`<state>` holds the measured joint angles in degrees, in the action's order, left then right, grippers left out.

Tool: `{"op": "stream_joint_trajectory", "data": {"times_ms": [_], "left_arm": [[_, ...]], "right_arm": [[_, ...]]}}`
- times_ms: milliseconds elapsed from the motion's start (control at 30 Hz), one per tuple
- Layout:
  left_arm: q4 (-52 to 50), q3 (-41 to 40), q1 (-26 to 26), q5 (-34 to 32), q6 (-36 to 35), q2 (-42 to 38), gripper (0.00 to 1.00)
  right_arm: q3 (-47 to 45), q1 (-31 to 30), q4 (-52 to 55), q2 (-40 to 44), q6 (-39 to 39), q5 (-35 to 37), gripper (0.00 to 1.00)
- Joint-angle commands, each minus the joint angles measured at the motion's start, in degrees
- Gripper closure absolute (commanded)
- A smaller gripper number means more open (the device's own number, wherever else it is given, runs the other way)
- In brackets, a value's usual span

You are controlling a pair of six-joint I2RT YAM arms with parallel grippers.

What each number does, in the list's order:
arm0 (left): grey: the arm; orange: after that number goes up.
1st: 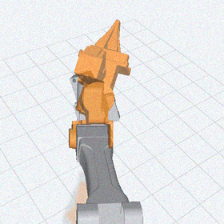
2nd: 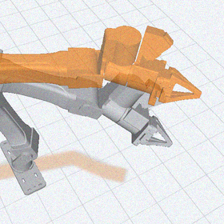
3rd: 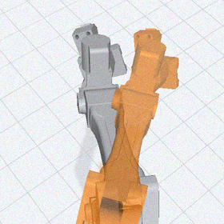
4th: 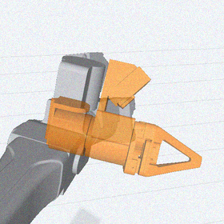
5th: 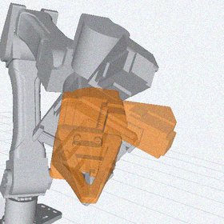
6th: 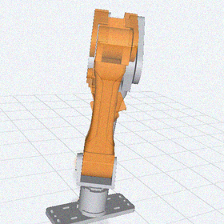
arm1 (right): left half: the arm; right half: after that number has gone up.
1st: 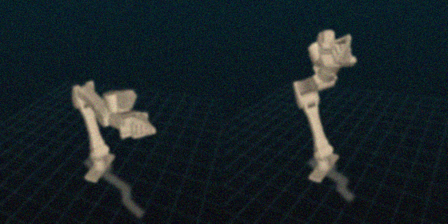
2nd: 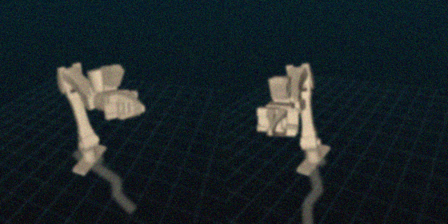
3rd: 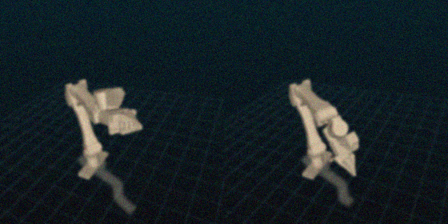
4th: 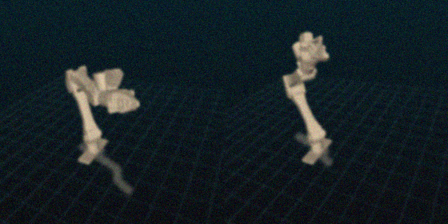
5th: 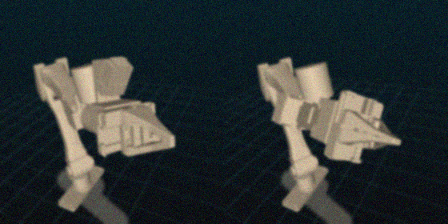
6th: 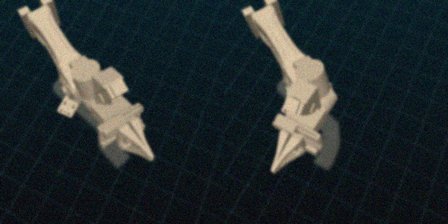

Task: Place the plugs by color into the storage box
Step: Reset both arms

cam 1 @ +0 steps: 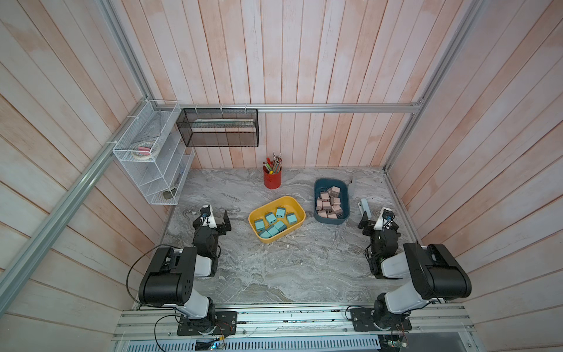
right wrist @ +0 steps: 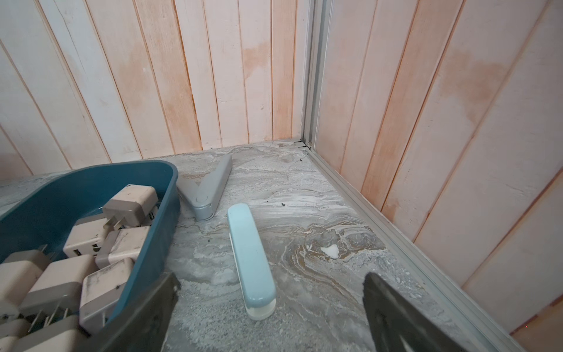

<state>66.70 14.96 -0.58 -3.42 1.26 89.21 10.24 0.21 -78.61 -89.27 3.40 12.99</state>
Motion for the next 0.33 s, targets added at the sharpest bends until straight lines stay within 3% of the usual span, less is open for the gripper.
{"op": "stream_joint_trajectory", "data": {"times_ms": [0,300], "left_arm": [[-1.13,1.75,-0.04,3.38,-1.40,0.71,0.00],[0.11,0.91,-0.44,4.45,-1.22,0.27,0.00]], "right_arm": [[-1.31,0.24,-4.34,-0.46,0.91,1.08,0.02],[-4.79,0.15,-11.20,-0.70,1.26,2.56,0.02]]}}
